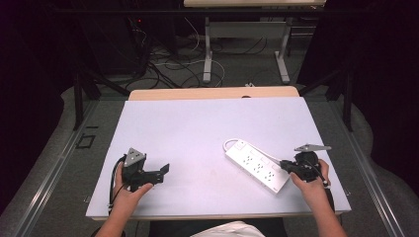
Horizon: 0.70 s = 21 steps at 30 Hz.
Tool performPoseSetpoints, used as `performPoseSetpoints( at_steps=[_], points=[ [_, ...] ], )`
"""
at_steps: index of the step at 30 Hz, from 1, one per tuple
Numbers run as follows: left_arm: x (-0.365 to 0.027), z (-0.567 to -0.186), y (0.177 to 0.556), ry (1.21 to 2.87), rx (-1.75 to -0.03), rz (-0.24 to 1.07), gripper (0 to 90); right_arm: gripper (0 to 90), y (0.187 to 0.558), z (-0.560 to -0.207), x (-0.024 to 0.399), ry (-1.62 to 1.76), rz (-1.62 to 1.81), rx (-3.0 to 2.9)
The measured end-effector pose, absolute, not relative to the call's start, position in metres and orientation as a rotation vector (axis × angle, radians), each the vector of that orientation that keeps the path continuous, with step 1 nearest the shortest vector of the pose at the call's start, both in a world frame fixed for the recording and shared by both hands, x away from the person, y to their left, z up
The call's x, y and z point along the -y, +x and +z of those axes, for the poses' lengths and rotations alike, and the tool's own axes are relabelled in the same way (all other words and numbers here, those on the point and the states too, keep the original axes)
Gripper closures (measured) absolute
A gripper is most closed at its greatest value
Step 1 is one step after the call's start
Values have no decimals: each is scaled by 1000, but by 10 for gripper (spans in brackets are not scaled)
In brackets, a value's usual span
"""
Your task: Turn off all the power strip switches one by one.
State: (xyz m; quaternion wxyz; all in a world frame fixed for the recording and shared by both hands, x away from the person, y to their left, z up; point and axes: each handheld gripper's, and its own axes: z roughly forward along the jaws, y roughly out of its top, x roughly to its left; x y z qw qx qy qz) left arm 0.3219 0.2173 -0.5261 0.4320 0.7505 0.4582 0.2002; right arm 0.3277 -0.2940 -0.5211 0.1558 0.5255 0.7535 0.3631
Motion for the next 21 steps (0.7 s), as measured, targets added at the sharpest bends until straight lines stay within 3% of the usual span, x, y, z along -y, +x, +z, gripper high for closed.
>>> performPoseSetpoints(
  at_steps=[7,12,16,21],
  points=[
    [-218,-526,322,1866,-1144,500,23,704,321,-522,296,1465,1050,-2138],
    [-218,-526,322,1851,-1153,498,23,463,316,-523,301,1380,1070,-2055],
    [-218,-526,322,1845,-1159,497,23,330,313,-526,306,1404,1037,-1999],
    [-219,-526,323,1844,-1161,502,23,276,312,-525,314,1387,1033,-1974]
  ],
)
